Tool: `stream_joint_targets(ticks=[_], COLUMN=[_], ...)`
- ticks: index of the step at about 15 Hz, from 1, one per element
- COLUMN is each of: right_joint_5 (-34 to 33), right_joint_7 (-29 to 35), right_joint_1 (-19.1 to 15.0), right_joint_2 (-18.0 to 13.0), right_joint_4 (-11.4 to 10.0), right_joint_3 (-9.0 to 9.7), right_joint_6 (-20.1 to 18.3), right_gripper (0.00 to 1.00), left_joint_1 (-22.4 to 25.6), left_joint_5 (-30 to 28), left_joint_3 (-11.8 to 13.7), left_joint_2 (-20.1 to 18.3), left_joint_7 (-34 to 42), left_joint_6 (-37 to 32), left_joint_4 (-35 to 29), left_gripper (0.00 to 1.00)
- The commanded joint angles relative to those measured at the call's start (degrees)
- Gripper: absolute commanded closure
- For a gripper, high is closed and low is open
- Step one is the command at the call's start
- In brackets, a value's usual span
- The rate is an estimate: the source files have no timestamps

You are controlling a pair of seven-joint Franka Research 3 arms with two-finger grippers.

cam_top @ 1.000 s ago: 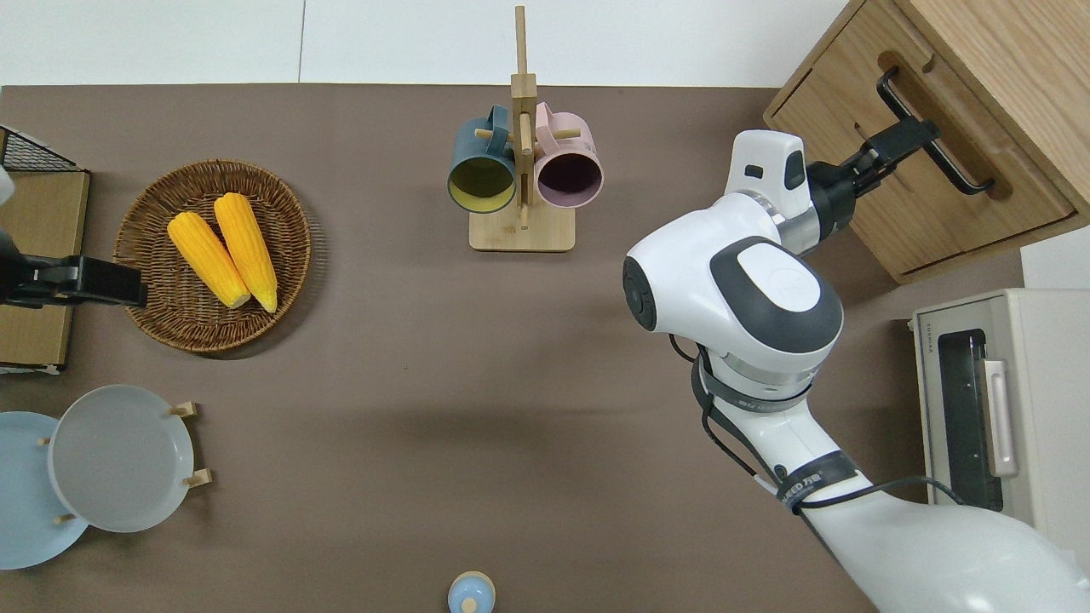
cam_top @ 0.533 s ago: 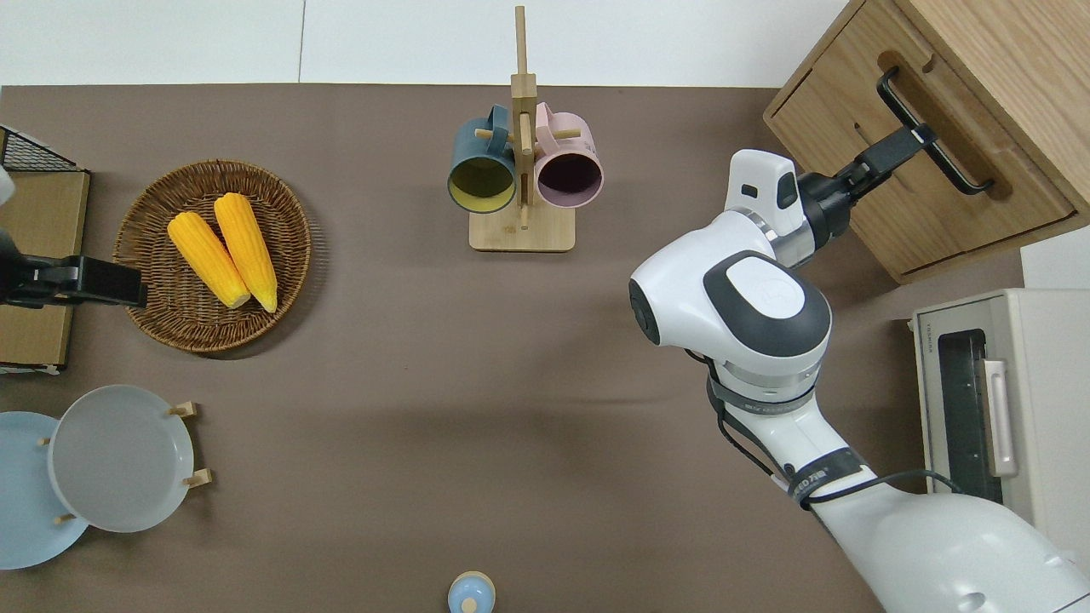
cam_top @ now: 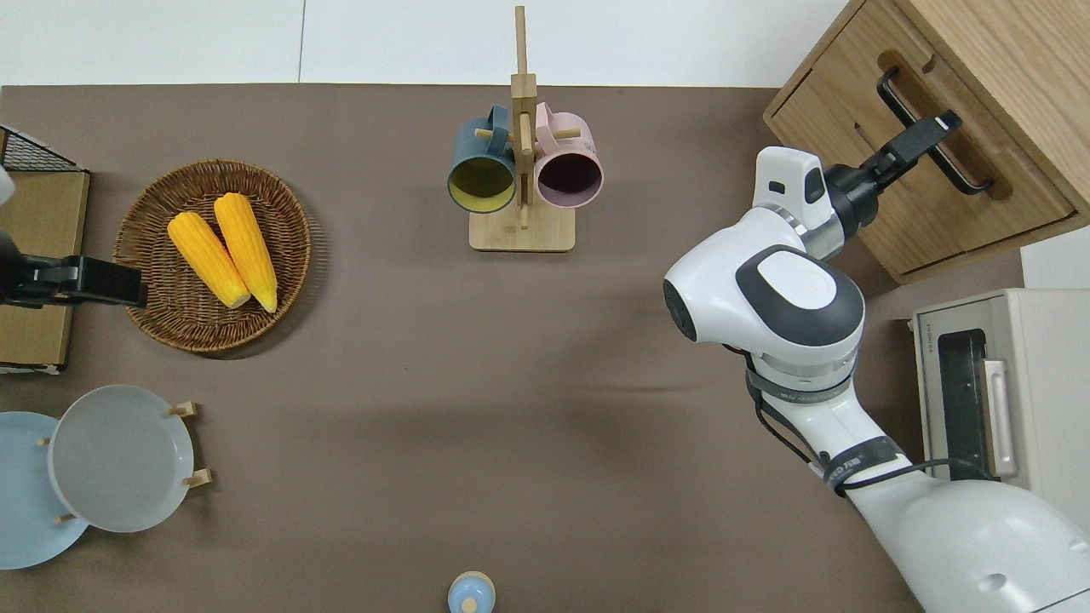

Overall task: Slide drawer open with right arm
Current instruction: 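Close the right gripper on the black drawer handle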

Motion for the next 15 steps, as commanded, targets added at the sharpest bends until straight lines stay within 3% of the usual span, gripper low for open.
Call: stream_joint_targets(ticks=[1, 3, 7, 8, 12, 15], right_joint_5=[-2.4, -2.4, -2.4, -2.4, -2.3, -2.3], right_joint_7=[1.5, 1.5, 1.1, 1.0, 0.8, 0.6], right_joint_1=[-1.3, -1.6, -1.7, -1.7, -1.6, -1.5], right_joint_2=[-0.5, -0.3, -0.3, -0.3, -0.3, -0.4], right_joint_4=[-0.8, -0.6, -0.5, -0.5, -0.5, -0.5], right_joint_3=[0.53, 0.53, 0.53, 0.53, 0.53, 0.53], right_joint_6=[1.7, 1.7, 1.7, 1.7, 1.7, 1.6], right_gripper=[0.14, 0.297, 0.796, 0.883, 1.0, 1.0], left_joint_1=[-1.0, -1.0, -1.0, -1.0, -1.0, -1.0], left_joint_5=[0.8, 0.8, 0.8, 0.8, 0.8, 0.8], left_joint_3=[1.0, 1.0, 1.0, 1.0, 1.0, 1.0], left_joint_2=[0.7, 0.7, 0.7, 0.7, 0.7, 0.7], left_joint_7=[0.5, 0.5, 0.5, 0.5, 0.5, 0.5], left_joint_6=[0.1, 0.1, 0.1, 0.1, 0.1, 0.1], left_joint_4=[1.1, 1.1, 1.1, 1.1, 1.1, 1.1], left_gripper=[0.0, 0.0, 0.0, 0.0, 0.0, 0.0])
